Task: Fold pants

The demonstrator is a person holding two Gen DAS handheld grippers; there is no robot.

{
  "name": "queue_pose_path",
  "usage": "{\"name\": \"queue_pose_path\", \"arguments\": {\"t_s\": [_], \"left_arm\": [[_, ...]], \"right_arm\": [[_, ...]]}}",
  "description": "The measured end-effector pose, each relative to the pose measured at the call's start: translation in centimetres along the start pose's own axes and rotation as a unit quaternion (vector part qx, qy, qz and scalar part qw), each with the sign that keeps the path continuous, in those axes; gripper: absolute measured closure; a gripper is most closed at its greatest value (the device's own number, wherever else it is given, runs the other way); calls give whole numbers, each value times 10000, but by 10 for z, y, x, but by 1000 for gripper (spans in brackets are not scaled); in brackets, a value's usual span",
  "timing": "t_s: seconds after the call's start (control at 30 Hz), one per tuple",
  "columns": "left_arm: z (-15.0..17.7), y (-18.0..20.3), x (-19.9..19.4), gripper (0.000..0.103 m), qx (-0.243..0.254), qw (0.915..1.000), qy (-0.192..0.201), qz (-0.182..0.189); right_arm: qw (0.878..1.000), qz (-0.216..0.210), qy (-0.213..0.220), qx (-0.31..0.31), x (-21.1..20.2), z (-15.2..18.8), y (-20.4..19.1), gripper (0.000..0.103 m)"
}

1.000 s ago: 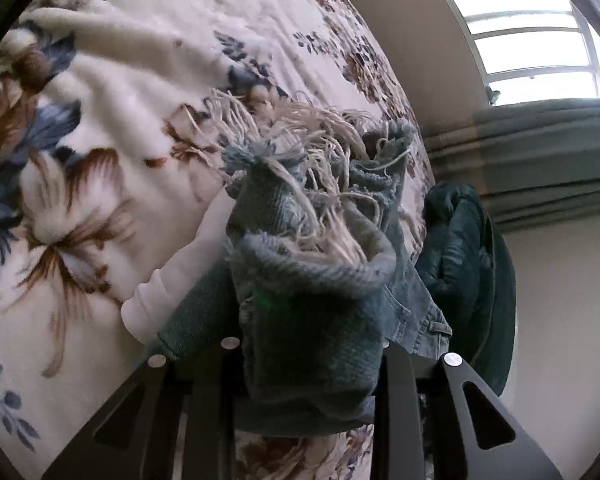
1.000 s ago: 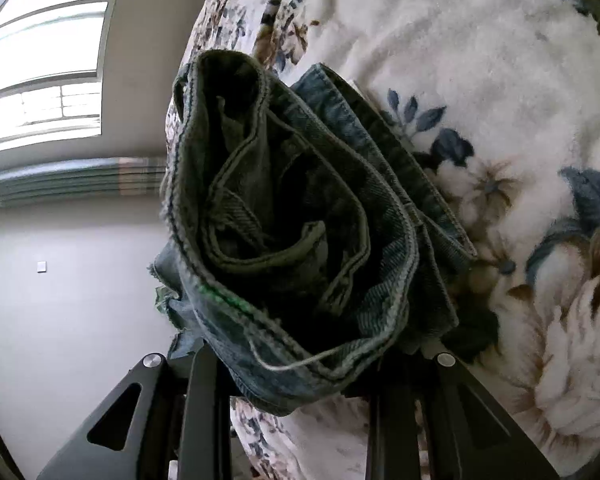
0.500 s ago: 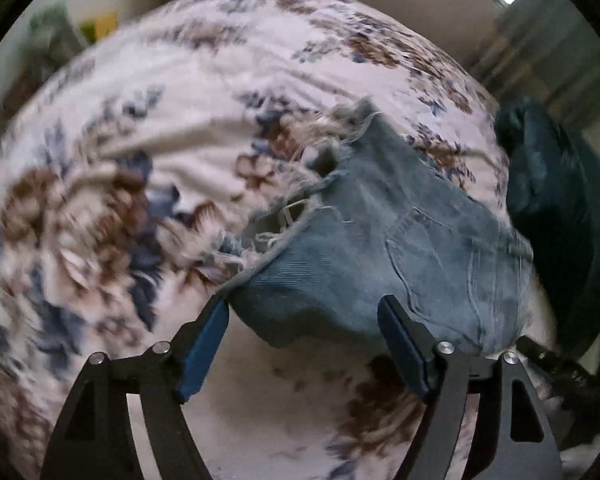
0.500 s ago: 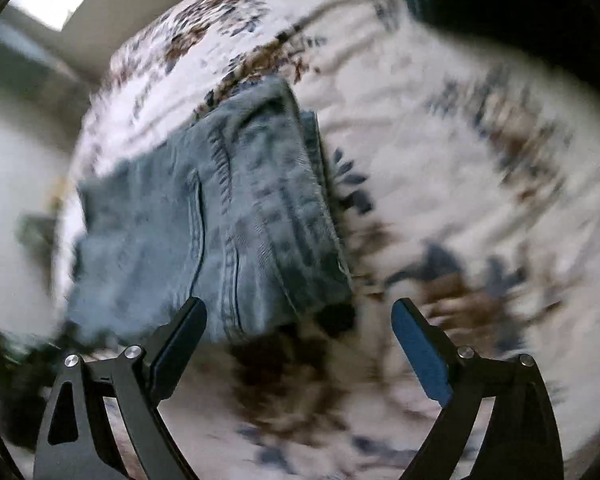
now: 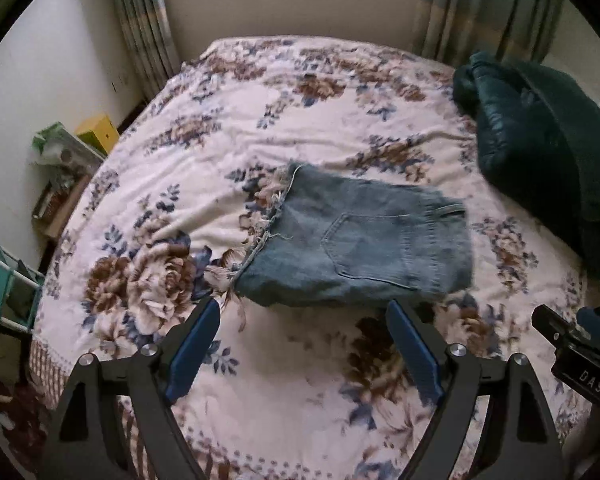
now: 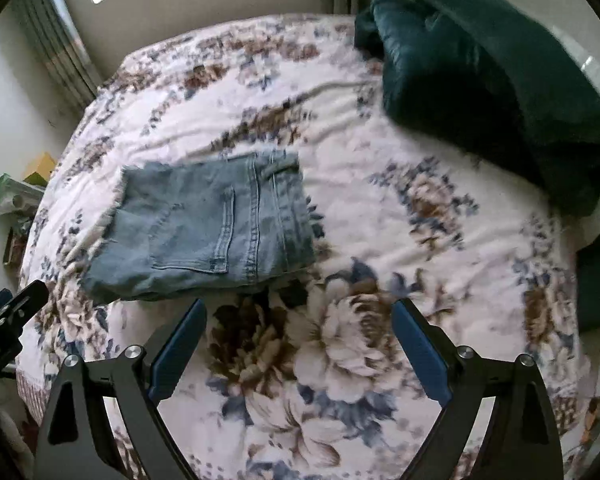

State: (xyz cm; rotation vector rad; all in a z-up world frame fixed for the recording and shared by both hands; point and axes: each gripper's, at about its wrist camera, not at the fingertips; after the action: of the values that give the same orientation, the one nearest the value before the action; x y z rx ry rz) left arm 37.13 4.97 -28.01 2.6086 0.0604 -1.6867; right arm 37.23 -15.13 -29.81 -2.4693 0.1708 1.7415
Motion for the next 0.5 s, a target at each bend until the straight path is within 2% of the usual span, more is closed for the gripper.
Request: {"name": "queue_pose_path", "arguments": {"t_s": [0.2, 0.5], "left_arm": [[31, 11, -82, 18, 47, 9997, 253, -10], [85, 8, -216, 18, -85, 9974, 709, -86]], "right_arm": [[9990, -70, 396, -207, -101, 31, 13, 7], [9935, -145, 930, -646, -253, 100, 23, 7]]}}
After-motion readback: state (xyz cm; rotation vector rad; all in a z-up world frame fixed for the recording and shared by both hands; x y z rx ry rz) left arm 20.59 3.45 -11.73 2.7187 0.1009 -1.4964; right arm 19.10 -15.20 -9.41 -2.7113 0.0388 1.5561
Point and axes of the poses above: each gripper's, at about its wrist camera, not at the fingertips, and x roughly the way its jaws point, y to its right, z to its underside, and after that the axes turned 5 degrees about -y, right-handed
